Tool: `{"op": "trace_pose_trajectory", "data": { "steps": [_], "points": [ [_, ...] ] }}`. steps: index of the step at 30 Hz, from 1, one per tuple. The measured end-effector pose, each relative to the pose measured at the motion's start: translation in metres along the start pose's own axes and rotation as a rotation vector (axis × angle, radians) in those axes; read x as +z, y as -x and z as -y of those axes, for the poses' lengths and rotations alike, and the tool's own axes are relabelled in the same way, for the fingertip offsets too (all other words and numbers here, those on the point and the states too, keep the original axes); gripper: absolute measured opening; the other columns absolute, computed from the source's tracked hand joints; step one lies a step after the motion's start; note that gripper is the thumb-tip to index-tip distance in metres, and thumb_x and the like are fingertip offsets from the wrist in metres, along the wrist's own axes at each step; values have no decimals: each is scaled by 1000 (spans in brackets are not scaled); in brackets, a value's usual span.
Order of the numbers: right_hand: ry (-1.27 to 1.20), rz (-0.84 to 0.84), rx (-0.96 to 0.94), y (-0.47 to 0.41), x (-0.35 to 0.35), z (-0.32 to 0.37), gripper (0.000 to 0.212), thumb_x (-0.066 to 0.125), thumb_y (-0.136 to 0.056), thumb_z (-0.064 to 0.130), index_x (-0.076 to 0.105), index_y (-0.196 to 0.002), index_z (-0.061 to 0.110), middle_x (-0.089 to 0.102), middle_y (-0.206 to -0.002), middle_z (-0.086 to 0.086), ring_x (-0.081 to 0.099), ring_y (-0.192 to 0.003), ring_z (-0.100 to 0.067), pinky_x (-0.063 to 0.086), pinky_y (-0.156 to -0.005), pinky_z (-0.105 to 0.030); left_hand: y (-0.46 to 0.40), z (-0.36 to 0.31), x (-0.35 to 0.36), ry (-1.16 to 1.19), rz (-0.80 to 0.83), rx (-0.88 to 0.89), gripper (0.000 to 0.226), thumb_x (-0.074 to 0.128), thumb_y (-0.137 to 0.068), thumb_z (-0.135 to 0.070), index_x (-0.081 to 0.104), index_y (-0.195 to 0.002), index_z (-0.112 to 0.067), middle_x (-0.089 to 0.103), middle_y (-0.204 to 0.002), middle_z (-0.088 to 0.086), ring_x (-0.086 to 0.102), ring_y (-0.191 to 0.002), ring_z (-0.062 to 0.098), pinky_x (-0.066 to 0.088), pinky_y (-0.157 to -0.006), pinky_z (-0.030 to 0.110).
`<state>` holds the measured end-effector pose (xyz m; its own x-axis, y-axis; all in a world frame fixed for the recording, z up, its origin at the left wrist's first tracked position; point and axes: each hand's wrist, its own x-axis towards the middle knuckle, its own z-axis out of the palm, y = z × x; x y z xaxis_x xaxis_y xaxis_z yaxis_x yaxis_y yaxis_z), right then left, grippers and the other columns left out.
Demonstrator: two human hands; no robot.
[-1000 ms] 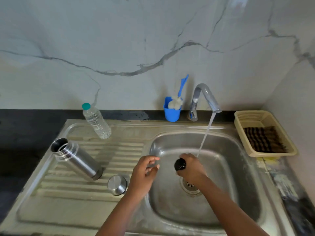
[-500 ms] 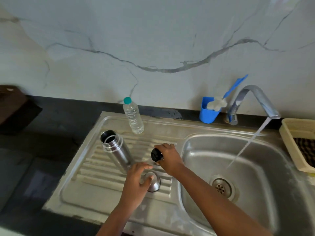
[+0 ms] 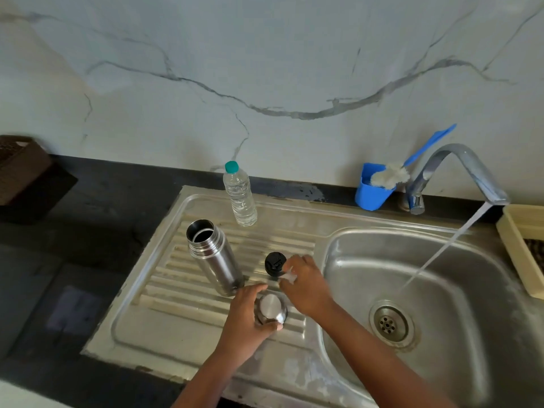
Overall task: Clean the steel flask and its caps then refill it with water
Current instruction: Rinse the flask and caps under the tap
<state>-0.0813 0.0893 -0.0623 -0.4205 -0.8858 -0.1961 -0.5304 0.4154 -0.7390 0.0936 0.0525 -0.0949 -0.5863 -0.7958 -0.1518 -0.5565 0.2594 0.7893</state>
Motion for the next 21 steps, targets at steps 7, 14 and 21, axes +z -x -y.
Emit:
{"op": "trace_pose_trajectory", "data": {
  "steps": [7,14,21],
  "points": [
    [-48,193,21,27,14,-12,26,54,-99,28,63,-121,18,53,-114,-2,55,-99,-15,41,-84,-22,-3,-11,13,-40,-7,-52,63,86,-58,-24,54,-111,-36,54,-106,-8,58,-99,13,51,-82,25],
    [-213,28,50,42,-35,-46,26,56,-99,26,66,-121,19,60,-116,-1,59,-99,-12,42,-83,-12,-18,-71,41,70,47,-7,52,89,-64,-15,58,-100,-36,60,-101,-8,62,-89,6,48,-69,12],
    [-446,-286,219,55,-116,-113,12,61,-96,25,69,-104,21,64,-106,0,65,-91,-11,47,-73,-11,-60,-160,111,109,145,111,49,92,-61,-17,62,-99,-25,64,-92,-8,61,-76,2,50,-69,19]
  ]
}}
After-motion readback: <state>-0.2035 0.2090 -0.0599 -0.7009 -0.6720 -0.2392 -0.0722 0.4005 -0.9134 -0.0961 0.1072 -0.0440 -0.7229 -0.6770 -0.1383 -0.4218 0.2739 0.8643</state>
